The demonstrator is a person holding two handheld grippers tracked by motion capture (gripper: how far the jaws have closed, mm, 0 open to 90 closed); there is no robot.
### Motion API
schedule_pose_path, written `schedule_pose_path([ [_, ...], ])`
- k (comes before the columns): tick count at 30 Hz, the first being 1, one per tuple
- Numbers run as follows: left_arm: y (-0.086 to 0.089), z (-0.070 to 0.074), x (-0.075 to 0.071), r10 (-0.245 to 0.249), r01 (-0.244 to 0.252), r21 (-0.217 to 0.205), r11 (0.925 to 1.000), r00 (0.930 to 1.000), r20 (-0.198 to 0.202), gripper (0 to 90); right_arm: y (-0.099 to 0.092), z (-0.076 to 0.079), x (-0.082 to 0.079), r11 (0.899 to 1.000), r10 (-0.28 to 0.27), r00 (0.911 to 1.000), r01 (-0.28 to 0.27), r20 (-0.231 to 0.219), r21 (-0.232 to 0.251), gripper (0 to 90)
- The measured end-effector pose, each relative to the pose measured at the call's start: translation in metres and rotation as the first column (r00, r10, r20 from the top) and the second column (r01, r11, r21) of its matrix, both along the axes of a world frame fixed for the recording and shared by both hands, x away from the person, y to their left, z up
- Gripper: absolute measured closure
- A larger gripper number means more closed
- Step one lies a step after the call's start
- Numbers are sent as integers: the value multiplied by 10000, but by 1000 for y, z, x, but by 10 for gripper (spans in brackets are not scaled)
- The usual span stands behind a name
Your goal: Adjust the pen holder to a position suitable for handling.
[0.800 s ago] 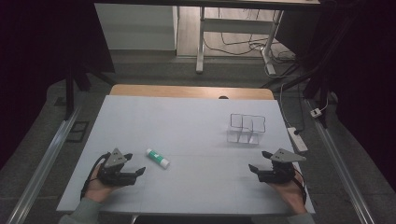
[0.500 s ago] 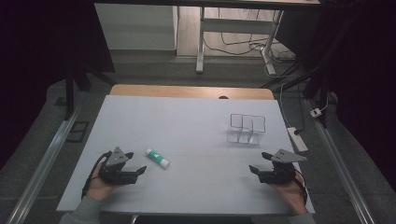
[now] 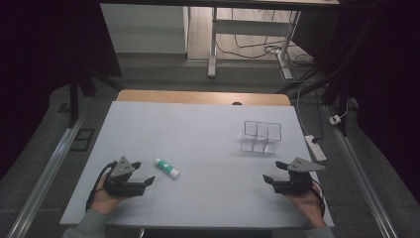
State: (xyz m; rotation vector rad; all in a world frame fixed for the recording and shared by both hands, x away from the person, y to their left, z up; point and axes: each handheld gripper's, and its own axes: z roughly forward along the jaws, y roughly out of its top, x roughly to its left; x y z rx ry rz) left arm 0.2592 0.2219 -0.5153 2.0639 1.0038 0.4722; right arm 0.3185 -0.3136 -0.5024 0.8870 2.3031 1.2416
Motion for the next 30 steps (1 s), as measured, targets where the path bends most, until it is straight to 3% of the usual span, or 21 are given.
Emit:
schedule_pose_path([
  [12,-2,0,0,-69,68,61,10000,10000,32,252,2,1,1,10000,-6,10000,6,48,30,255],
  [21,-3,0,-1,-110,110,119,9999,9999,61,256,4,11,5,9998,-176,9998,175,125,95,265],
  [30,-2,-1,0,-109,109,149,9998,9999,25,259,3,20,13,9972,-698,9975,695,87,265,294],
])
